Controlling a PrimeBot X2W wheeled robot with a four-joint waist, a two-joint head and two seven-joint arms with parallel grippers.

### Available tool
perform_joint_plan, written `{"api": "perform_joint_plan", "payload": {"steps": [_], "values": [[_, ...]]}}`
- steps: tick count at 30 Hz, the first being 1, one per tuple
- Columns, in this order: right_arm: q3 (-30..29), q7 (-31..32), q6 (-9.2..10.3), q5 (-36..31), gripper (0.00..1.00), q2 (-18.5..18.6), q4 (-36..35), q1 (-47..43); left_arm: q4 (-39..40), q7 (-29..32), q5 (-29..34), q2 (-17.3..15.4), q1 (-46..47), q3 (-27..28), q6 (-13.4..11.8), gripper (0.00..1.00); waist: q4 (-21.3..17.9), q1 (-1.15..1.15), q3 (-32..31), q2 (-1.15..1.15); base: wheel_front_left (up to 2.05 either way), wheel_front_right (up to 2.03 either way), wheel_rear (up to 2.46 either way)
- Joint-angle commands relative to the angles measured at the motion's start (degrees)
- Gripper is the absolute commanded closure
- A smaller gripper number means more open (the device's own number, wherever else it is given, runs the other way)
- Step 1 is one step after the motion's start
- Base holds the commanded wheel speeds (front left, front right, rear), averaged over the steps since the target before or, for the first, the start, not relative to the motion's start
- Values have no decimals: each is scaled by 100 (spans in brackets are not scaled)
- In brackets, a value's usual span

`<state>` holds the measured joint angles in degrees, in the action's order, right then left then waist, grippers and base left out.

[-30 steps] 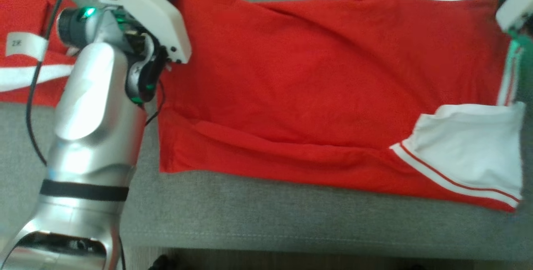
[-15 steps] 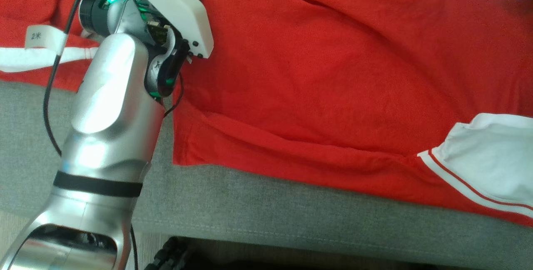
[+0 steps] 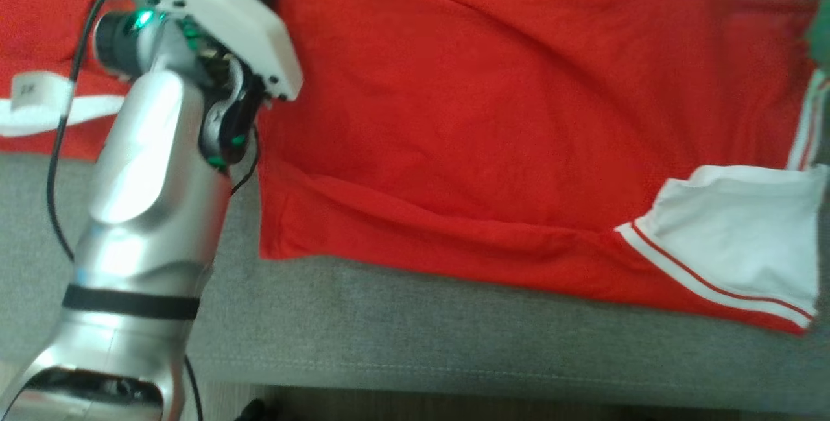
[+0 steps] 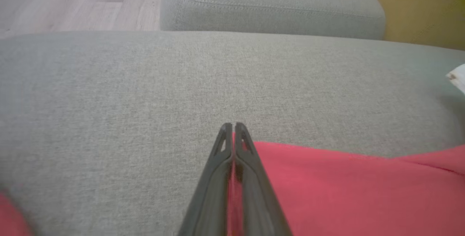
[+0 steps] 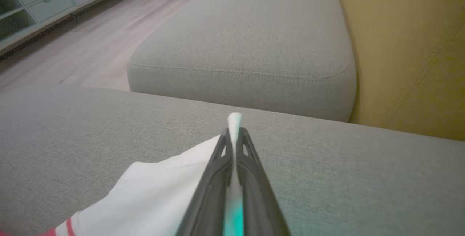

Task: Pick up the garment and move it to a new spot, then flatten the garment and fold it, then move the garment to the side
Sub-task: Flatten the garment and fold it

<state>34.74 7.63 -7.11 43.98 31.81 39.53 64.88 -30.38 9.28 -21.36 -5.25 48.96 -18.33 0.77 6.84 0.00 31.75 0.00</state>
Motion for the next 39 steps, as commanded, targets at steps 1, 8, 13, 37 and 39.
{"api": "perform_joint_plan", "payload": {"steps": [1, 8, 13, 37, 39], "values": [[-67, -171, -37, 83, 100, 167, -250, -206, 248, -67, -23, -279, -41, 198, -58, 100, -165, 0, -205, 0, 0, 0, 0], [-196, -679, -37, 214, 100, 432, -838, -810, 604, -72, -51, -556, -421, 302, -157, 100, -419, 0, -576, 0, 0, 0, 0], [-343, -933, -37, 231, 100, 537, -1243, -1352, 901, -97, -79, -686, -809, 344, -235, 100, -521, 0, -798, 0, 0, 0, 0], [-1768, -1087, -37, -163, 100, -482, -3286, -5825, 1321, -1572, -84, -846, -3123, 443, -610, 100, -1037, 0, -1381, 0, 0, 0, 0], [-1888, -986, -37, -262, 100, -570, -3330, -5988, 1320, -1564, -145, -821, -3234, 469, -646, 100, -1047, 0, -1388, 0, 0, 0, 0]]}}
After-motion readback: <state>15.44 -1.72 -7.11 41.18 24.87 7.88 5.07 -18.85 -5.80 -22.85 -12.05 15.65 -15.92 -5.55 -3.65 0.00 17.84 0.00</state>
